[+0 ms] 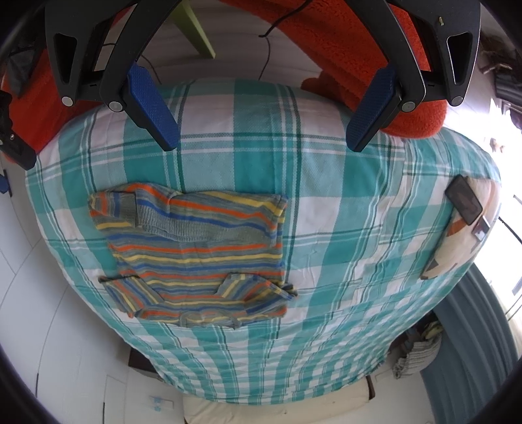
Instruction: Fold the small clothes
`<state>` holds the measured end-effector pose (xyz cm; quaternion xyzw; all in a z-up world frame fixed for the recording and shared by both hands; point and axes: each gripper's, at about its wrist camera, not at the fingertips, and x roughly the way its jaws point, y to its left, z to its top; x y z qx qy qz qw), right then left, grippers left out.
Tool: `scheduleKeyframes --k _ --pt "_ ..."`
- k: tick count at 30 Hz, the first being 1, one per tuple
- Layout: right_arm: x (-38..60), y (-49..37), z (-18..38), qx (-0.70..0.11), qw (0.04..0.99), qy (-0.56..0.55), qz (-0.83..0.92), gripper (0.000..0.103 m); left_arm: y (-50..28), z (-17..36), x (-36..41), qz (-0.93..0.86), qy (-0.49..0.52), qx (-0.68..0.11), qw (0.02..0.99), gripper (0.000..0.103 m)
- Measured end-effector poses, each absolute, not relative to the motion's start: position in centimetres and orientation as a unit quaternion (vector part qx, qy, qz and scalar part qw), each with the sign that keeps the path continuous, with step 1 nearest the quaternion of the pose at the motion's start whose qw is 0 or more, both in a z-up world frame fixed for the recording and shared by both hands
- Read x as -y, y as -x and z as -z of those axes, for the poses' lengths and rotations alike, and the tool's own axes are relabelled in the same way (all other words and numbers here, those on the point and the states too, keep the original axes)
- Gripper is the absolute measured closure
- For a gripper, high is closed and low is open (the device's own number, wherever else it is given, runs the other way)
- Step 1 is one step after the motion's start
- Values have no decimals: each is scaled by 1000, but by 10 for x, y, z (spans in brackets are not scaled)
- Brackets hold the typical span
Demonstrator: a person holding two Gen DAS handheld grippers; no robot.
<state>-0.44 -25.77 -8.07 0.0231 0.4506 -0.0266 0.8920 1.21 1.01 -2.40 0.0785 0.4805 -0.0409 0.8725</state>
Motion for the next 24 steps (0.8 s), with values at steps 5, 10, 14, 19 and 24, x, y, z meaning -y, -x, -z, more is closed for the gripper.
scheduleKeyframes --k 5,10,14,19,24 --pt "262 3 85 -456 889 -33 31 0 -10 23 -9 45 -75 -479 874 0" --pt "260 2 86 -456 889 -33 27 0 -10 26 -9 45 -73 -484 871 0" --pt "255 1 88 -458 888 -33 22 0 -10 27 -11 44 -73 -485 871 0" --pt "253 0 89 -460 887 -33 16 0 -10 28 -11 44 -74 -485 870 0" --pt "254 -1 91 -465 885 -39 15 0 -10 28 -14 45 -76 -487 869 0"
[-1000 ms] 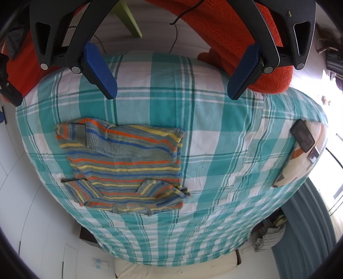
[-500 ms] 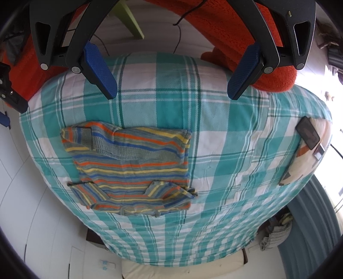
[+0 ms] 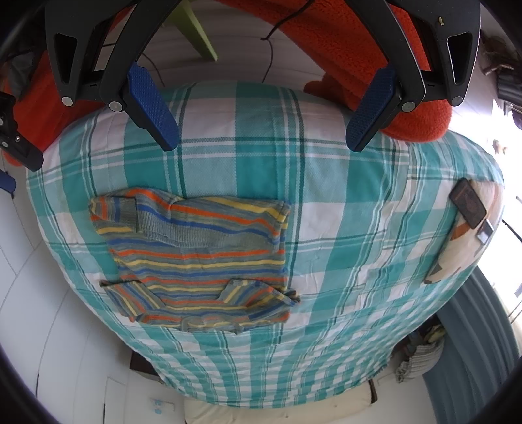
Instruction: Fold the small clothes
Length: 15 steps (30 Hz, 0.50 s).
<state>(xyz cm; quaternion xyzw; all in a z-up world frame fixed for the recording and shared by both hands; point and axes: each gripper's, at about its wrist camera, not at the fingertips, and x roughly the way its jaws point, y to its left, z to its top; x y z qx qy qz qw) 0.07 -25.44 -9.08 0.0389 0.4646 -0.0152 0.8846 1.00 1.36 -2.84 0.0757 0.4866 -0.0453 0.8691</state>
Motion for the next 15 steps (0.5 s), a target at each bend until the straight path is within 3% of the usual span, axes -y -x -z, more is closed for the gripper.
scheduleKeyframes --k 15 --pt "273 -10 107 -467 881 -81 -4 0 -15 41 -33 31 -56 -499 864 0"
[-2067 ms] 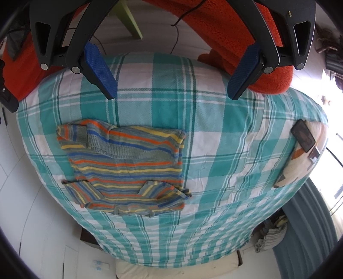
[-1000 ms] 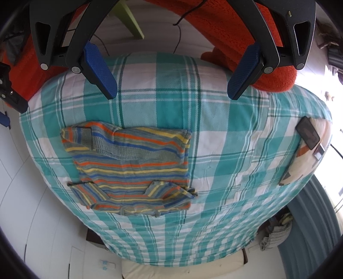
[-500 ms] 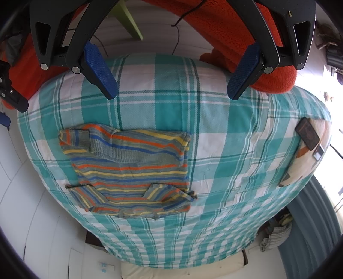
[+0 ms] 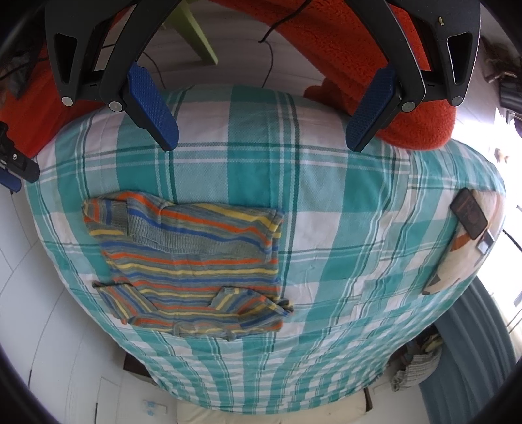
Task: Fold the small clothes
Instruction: 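Grasp the sweater hem with the right tool while the left tool grasps the hem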
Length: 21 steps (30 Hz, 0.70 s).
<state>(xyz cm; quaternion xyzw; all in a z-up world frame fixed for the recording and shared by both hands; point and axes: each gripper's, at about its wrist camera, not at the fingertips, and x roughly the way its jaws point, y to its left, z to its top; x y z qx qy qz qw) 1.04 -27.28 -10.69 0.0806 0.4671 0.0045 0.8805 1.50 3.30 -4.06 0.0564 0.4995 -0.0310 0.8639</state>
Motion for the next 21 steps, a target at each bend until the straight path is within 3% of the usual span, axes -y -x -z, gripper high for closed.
scheduleKeyframes --k 3,8,11,14,15,16,21 --pt "297 -26 135 -491 863 -120 -3 0 -18 49 -46 12 -44 -507 861 0" --pt "328 -60 193 -505 811 -290 -57 1 -18 58 -52 2 -34 -521 853 0" --pt "331 -84 228 -502 771 -386 -73 12 -17 58 -46 3 -39 -521 853 0" --pt "330 -100 250 -493 759 -422 -47 45 -17 60 -41 4 -47 -524 850 0" --pt "331 -102 250 -486 763 -424 -39 73 -16 61 -41 2 -50 -525 849 0" --pt "334 -101 248 -482 767 -423 -27 92 -16 61 -42 1 -52 -526 849 0" --pt "351 -72 219 -486 773 -407 -32 98 -18 67 -53 -13 -51 -529 847 0"
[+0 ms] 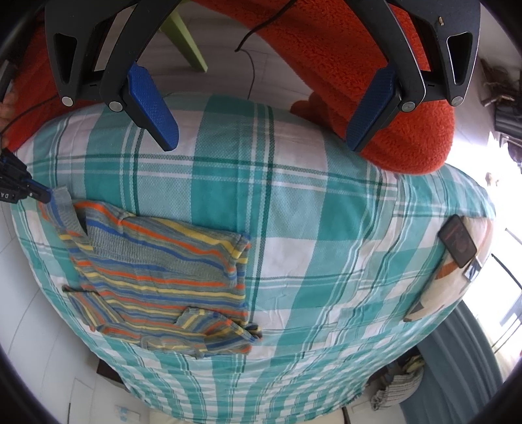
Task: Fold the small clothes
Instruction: 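Grasp the sweater hem with the right tool while the left tool grasps the hem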
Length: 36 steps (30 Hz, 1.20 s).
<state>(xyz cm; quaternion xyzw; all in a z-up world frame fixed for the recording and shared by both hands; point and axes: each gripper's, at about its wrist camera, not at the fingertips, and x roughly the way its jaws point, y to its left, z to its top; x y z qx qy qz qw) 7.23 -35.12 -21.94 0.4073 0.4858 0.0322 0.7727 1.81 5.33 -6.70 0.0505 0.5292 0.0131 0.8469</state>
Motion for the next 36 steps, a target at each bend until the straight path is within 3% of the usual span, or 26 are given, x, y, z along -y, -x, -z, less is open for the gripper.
scheduleKeyframes --k 8,9,10,11,19,23,25,28,31,34,36 --pt "398 -13 232 -585 744 -317 54 95 -38 81 -61 -7 -52 -530 846 0" --pt "404 -11 231 -587 747 -301 80 89 -46 82 -66 -10 -46 -534 844 1" --pt "406 -12 226 -581 757 -283 98 74 -52 81 -73 -12 -32 -536 844 1" --pt "404 -16 217 -567 774 -263 98 71 -57 78 -80 -14 -15 -535 844 1" --pt "316 -161 170 -469 844 -221 -137 62 -49 63 -95 -21 33 -513 857 1" --pt "270 -239 226 -568 769 -214 -198 62 -29 62 -109 -32 37 -508 860 1" --pt "226 -221 232 -601 719 -173 -303 61 -22 65 -125 -46 39 -506 861 1" --pt "154 -126 217 -620 627 -32 -470 61 -21 75 -143 -55 53 -511 856 1" --pt "129 -47 218 -637 572 44 -515 62 -34 84 -145 -46 60 -520 851 1" --pt "156 -32 218 -637 621 20 -455 62 -56 86 -131 -6 71 -512 856 1" --pt "204 -46 211 -621 680 -71 -384 60 -77 99 -117 31 76 -525 847 1"
